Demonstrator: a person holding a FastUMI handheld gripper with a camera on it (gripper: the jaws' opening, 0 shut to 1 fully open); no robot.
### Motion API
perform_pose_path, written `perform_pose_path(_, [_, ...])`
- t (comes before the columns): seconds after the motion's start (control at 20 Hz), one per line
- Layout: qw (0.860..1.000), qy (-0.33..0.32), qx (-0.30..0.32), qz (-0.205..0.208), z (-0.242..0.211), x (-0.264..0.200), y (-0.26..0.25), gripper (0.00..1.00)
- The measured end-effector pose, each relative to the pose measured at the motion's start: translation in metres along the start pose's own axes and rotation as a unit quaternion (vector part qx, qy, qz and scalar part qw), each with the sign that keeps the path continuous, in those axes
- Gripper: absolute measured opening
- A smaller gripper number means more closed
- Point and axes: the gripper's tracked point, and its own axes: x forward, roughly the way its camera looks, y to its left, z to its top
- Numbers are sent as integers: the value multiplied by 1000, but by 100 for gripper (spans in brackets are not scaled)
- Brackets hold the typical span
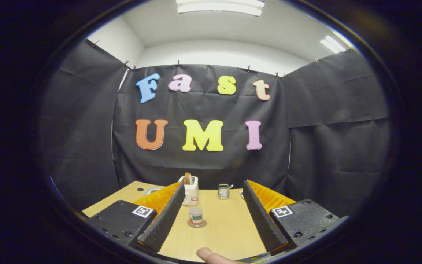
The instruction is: Take the bottle from table, then pour the juice into the cup, finally place the bottle on the coaster
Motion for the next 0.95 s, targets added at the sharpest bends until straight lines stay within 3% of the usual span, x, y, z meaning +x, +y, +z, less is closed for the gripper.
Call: perform_pose_path(0.95, [1000, 12, -3, 0, -2, -3, -9, 100])
